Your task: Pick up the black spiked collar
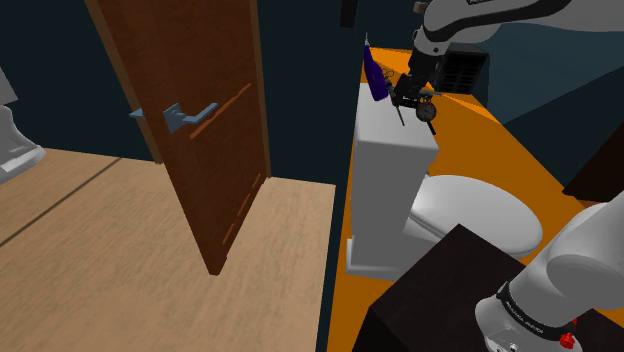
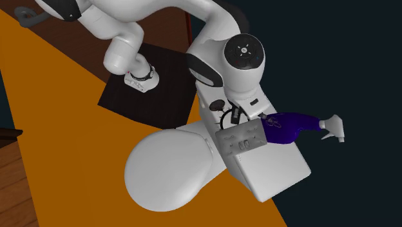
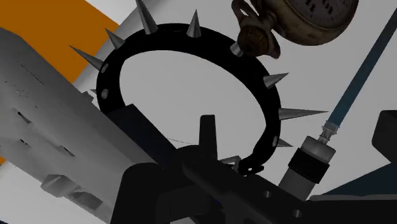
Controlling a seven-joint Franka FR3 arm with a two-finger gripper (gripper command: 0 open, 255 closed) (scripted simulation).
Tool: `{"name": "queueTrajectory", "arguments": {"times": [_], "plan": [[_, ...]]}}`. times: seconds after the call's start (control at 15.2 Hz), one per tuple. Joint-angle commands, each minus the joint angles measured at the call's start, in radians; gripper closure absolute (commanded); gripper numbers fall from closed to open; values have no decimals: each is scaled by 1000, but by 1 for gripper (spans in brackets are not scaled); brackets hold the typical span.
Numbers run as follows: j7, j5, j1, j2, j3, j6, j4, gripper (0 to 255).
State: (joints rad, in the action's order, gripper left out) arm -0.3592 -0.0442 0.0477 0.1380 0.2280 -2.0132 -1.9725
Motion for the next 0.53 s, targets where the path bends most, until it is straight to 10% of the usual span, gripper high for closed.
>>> {"name": "queueTrajectory", "arguments": {"times": [0.0, 0.26, 0.33, 0.46], "plan": [[-2, -1, 0, -2, 1, -25, -23, 0], [-5, -3, 1, -6, 1, -59, -53, 0], [-5, -3, 0, -6, 1, -59, -53, 255], [-7, -3, 1, -5, 2, -59, -55, 255]]}}
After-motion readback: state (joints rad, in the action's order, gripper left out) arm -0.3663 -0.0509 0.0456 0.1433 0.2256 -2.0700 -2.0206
